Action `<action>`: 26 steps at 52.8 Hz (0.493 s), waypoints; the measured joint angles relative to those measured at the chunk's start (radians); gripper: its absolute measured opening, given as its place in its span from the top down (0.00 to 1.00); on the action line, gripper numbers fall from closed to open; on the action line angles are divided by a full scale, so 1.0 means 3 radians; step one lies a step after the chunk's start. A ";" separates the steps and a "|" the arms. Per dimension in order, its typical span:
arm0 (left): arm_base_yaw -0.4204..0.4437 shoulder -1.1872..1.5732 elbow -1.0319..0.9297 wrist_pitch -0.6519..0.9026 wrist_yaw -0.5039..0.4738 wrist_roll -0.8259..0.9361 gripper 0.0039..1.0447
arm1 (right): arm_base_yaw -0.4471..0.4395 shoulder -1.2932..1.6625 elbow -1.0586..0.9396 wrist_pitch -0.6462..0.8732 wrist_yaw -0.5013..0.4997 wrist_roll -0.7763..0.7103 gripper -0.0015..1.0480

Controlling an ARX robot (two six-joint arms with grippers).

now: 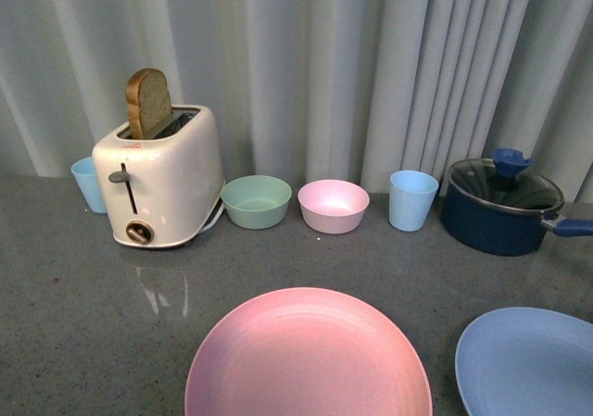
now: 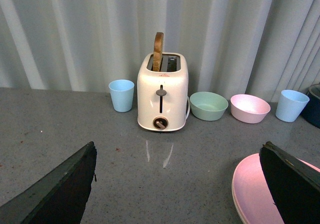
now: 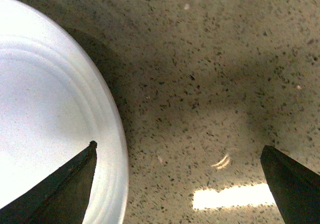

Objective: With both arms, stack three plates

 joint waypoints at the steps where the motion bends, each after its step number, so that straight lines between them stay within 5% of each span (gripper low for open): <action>1: 0.0000 0.0000 0.0000 0.0000 0.0000 0.0000 0.06 | 0.0022 0.0011 0.0023 -0.0003 0.0009 0.0006 0.07; 26: 0.0000 0.0000 0.0000 0.0000 0.0000 0.0000 0.06 | 0.0423 0.0226 0.0201 0.0027 0.0089 0.0197 0.07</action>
